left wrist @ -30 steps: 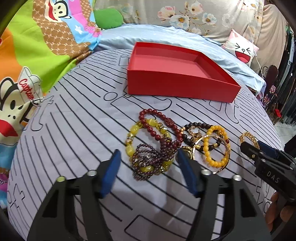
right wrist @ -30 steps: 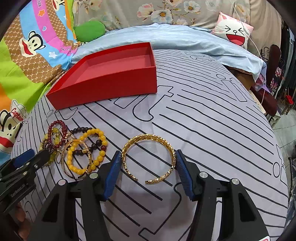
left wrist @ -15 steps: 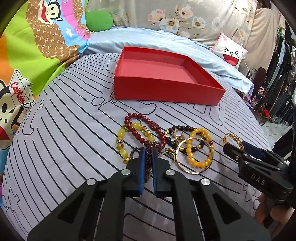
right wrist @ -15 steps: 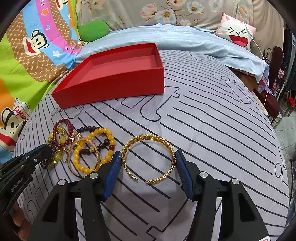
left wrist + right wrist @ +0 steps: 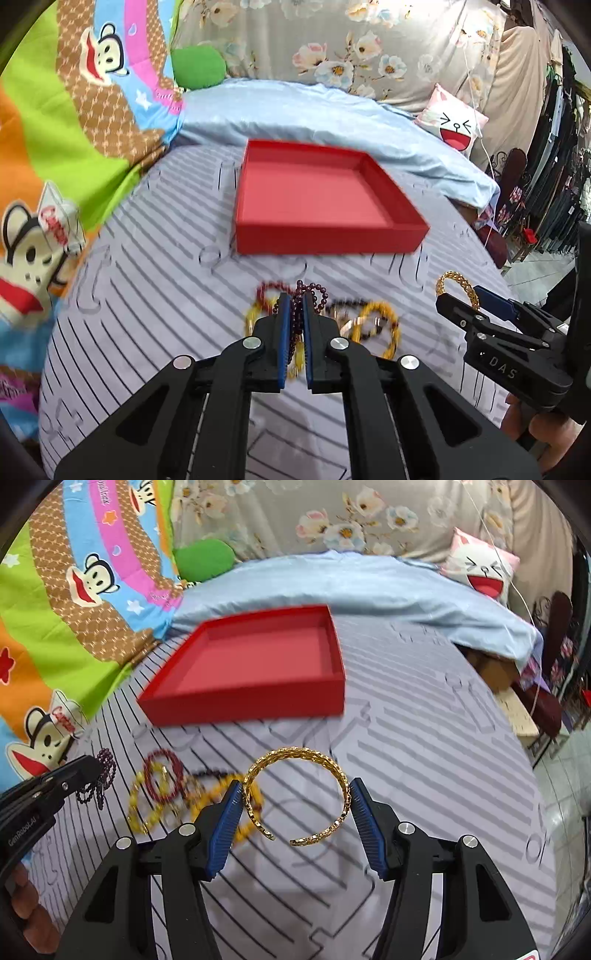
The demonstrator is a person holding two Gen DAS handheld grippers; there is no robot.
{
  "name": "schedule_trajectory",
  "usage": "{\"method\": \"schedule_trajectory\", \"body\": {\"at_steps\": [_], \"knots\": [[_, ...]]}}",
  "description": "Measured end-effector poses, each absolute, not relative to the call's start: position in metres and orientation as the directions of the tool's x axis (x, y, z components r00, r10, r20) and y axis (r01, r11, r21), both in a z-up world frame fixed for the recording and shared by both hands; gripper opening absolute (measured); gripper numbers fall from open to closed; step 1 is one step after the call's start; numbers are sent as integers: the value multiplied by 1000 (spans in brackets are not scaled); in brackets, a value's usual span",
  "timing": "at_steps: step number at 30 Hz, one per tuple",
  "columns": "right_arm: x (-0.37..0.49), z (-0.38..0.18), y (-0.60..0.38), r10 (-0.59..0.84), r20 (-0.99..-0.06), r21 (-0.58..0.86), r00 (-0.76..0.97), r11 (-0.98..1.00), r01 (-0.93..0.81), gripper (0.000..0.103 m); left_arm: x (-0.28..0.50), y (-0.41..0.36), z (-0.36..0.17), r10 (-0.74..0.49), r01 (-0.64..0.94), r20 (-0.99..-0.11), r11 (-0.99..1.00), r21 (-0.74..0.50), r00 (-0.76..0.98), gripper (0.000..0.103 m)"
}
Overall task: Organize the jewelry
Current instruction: 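Carry both held bracelets into the red tray and open both tools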
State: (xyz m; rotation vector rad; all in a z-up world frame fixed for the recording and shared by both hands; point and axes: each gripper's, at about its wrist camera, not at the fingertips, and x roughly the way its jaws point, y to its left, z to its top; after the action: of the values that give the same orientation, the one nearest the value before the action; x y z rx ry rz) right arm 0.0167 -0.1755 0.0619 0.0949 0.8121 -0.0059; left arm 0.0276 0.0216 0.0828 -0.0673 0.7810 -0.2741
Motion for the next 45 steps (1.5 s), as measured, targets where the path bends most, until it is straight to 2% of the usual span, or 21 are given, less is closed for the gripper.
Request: {"method": "schedule_trajectory", "body": {"at_steps": [9,14,24,32,38,40,41,42,45], "knots": [[119,117,-182,87,-679,105,729,994,-21,57,121,10,130,-262,244,-625,963,-116,736,6],[190,125,-179,84,-691,86,718,996,-33,57,195,-2,133,-269,253,-627,960,-116,731,6],[302,75,-180,94,-800,101,593,995,-21,57,300,-25,89,-227,241,-709,967,-82,668,6],[331,44,-181,73,-843,89,532,996,3,57,332,-36,56,-191,232,-768,971,-57,611,7],[336,33,-186,73,-856,101,511,995,26,58,340,-37,46,-169,208,-781,977,-51,602,9],[336,33,-189,71,-855,104,514,994,36,63,342,-35,46,-166,196,-778,979,-56,606,24],[335,33,-189,64,-852,99,520,994,40,65,341,-33,47,-154,182,-771,982,-50,618,36],[335,34,-189,61,-850,96,523,995,40,65,341,-32,49,-142,172,-761,984,-40,633,42],[333,40,-189,59,-840,95,539,995,39,65,340,-30,54,-133,164,-753,986,-33,644,42]]}}
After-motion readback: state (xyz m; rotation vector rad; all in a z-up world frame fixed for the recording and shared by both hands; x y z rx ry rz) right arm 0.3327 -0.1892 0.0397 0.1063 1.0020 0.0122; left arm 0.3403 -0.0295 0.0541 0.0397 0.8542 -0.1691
